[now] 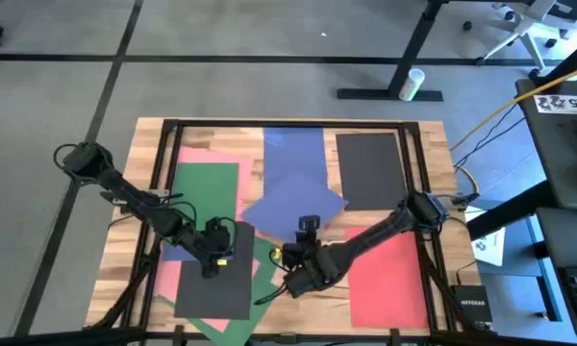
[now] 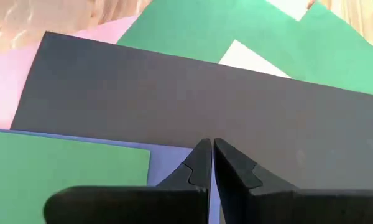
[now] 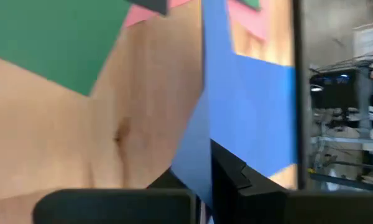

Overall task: Organize paper
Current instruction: Stack the blue paper on top of the other blue paper on the table

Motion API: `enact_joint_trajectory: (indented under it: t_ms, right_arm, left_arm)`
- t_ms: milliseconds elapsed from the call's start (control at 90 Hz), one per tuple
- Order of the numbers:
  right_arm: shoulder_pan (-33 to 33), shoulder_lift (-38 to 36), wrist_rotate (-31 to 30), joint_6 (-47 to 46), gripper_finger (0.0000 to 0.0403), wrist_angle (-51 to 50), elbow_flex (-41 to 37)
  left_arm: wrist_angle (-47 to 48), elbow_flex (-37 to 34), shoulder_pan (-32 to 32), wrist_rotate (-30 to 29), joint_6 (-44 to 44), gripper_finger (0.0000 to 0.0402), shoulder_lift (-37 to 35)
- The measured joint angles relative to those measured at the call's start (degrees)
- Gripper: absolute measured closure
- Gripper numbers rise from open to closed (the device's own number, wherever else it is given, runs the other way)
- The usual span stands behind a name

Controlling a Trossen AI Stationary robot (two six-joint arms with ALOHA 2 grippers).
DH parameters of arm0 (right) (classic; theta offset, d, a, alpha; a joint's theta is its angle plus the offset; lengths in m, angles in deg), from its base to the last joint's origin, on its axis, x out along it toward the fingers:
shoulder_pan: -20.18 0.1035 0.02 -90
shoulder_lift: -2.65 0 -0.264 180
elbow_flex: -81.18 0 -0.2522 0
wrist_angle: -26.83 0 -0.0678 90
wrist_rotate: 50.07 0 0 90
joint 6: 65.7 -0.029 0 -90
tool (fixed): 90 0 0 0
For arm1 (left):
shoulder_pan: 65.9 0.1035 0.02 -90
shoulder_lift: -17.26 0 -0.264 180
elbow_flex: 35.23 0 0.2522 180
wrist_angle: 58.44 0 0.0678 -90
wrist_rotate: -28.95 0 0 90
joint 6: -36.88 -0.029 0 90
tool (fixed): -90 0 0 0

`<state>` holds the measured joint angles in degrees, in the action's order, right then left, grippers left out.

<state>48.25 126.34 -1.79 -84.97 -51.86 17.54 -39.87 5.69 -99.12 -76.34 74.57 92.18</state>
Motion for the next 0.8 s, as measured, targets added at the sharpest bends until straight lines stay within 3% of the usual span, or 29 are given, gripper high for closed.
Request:
enact_joint_trajectory:
  t_ms: [278,678,800]
  right_arm:
    - [0.04,0.05,9.10,15.68,0.0403,14.87,-4.85]
    - [-1.47,0.05,12.91,22.57,0.0403,5.47,-4.89]
    - [-2.82,0.05,19.91,24.04,0.0403,4.53,-4.89]
  left_arm:
    - [-0.10,0.00,0.00,0.00,0.25,0.0402,0.00]
    - [0.04,0.00,0.00,-0.42,0.46,0.0402,0.00]
    - [0.05,0.00,0.00,-0.42,0.46,0.0402,0.00]
